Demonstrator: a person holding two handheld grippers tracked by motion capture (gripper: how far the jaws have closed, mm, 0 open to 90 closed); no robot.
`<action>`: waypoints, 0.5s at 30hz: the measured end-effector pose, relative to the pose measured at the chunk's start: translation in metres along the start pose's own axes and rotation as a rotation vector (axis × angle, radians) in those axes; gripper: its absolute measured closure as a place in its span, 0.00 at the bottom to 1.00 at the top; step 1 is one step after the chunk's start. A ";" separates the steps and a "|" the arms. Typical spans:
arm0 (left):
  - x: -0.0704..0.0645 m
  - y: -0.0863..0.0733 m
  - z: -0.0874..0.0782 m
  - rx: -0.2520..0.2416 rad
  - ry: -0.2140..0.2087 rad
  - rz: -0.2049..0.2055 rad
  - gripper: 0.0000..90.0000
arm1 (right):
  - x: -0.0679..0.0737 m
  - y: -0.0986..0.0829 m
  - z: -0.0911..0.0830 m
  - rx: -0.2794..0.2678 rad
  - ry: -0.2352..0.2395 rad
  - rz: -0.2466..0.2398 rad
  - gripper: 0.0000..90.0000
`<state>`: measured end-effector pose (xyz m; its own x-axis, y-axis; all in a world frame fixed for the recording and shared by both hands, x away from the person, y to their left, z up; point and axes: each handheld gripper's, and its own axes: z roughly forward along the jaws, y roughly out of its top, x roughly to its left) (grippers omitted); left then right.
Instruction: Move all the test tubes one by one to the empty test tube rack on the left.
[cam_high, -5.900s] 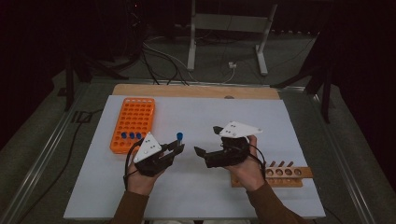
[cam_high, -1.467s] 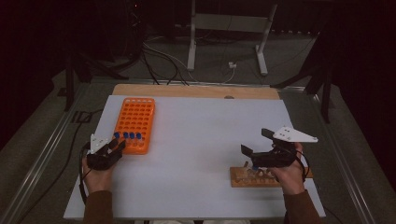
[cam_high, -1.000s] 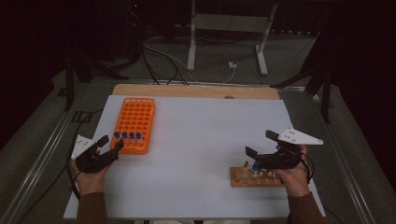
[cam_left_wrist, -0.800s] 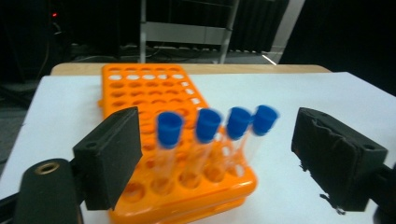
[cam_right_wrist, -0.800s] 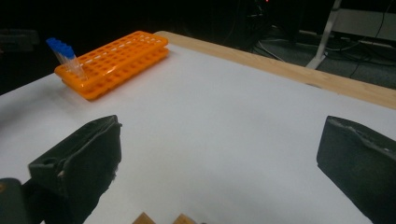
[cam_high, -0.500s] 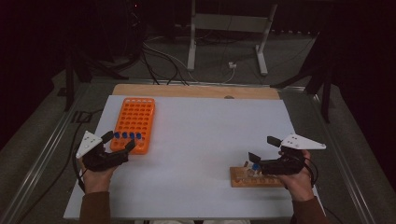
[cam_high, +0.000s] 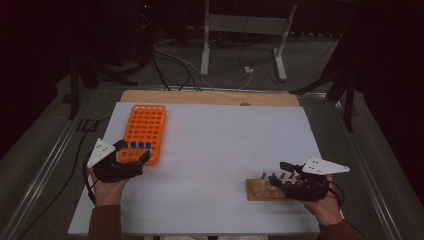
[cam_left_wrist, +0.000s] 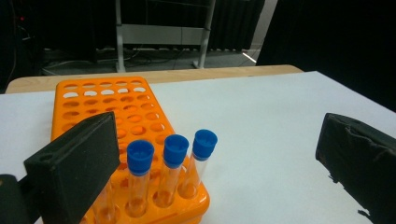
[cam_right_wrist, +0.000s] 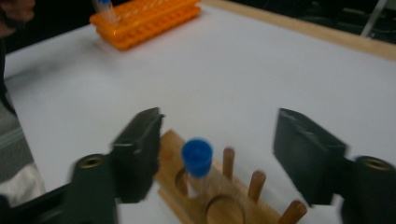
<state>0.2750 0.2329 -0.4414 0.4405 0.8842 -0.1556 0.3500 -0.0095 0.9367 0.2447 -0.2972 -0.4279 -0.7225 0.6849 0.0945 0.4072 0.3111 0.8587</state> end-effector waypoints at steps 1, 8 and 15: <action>0.000 0.000 0.000 0.001 0.001 0.002 0.01 | 0.001 -0.001 0.000 0.008 0.008 -0.004 0.46; -0.002 0.000 0.002 0.002 -0.003 0.003 0.01 | 0.005 -0.009 0.004 0.048 0.064 -0.034 0.79; -0.004 0.000 0.004 0.011 -0.005 0.018 0.01 | 0.005 -0.015 0.012 0.080 0.071 -0.037 0.83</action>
<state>0.2765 0.2280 -0.4420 0.4510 0.8814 -0.1408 0.3513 -0.0303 0.9358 0.2414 -0.2909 -0.4465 -0.7745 0.6243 0.1014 0.4207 0.3888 0.8196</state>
